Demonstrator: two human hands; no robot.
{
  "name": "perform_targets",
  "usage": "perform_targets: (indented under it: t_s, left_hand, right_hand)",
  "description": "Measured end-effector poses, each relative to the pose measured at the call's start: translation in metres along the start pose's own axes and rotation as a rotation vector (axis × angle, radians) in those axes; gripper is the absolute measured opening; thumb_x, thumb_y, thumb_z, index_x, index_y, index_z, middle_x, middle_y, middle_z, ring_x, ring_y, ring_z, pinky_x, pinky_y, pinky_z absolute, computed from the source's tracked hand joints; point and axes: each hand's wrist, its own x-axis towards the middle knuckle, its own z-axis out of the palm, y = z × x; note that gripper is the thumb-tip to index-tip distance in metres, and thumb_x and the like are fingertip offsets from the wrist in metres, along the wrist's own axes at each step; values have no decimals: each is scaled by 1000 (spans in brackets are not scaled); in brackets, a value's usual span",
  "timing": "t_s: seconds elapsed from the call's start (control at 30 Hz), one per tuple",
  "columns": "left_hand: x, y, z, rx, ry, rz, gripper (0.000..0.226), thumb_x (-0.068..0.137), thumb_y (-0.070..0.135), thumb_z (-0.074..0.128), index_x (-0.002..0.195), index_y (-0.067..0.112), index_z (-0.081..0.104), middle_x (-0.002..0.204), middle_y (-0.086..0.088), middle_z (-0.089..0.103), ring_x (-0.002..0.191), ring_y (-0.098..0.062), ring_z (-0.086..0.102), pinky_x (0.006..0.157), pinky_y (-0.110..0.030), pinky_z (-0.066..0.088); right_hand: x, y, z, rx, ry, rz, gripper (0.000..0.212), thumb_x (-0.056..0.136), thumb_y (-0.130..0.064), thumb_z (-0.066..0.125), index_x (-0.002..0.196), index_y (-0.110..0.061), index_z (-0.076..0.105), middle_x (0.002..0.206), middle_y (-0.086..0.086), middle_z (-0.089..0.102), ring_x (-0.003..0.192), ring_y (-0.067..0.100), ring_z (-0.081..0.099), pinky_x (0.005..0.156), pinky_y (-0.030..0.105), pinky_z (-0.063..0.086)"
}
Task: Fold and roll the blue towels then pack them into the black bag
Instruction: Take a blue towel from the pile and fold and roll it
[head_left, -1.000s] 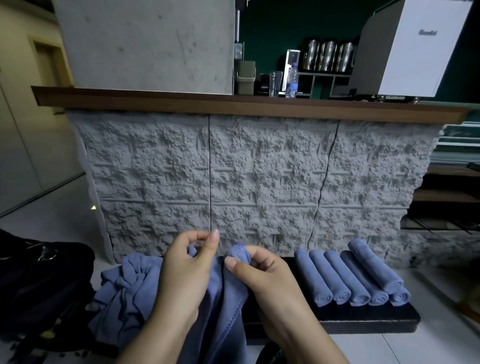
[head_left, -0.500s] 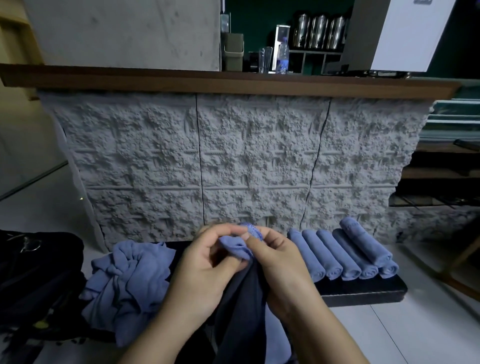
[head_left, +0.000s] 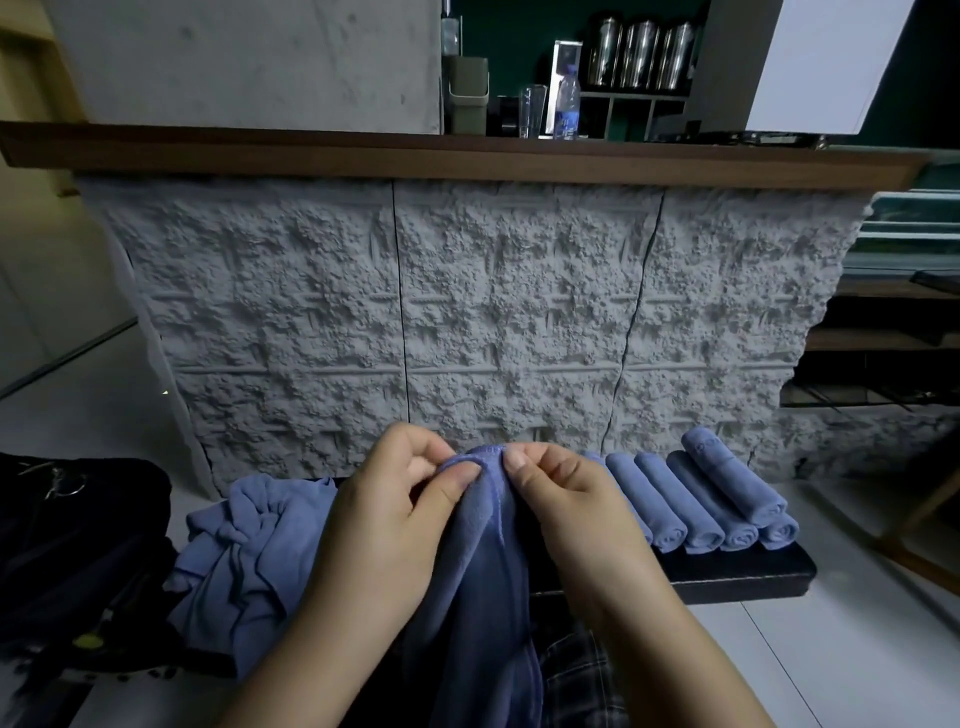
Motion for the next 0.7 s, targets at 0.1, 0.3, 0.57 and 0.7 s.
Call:
perform_targets:
  t_s: [0.1,0.3,0.57,0.7]
  left_hand:
    - [1,5,-1,66,-16,62,15,71,30,74,76,40,64,66,15,66,63,1,60,63,-15,45]
    - [-3,7,-4,139,-139,185,25,82,22,54,90,39,70,90,18,66,88,4,62,77,-7,41]
    - [-5,-1,1,175,-113,111,30,85,22,63,87,43,42,84,21,60,79,-1,58,70,-16,41]
    - [-6,-2,2,175,-83,122,32,83,20,63,87,43,40,82,15,57,77,-4,58,69,-20,42]
  right_hand:
    - [-4,-3,-3,-97,7,-55,22,91,-17,59,73,-16,71,69,5,69,66,15,58,62,27,47]
    - [-10,-13,-10,-217,-137,-83,16,94,-9,54,94,-12,70,88,5,75,82,12,68,76,22,53]
    - [-12,-15,-13,-354,-269,-115,19,93,-23,53,100,-16,69,97,1,74,100,17,67,94,42,50]
    - [-10,-13,-12,-403,-266,-107,28,83,-28,50,101,-18,68,98,-2,73,100,14,67,95,46,49]
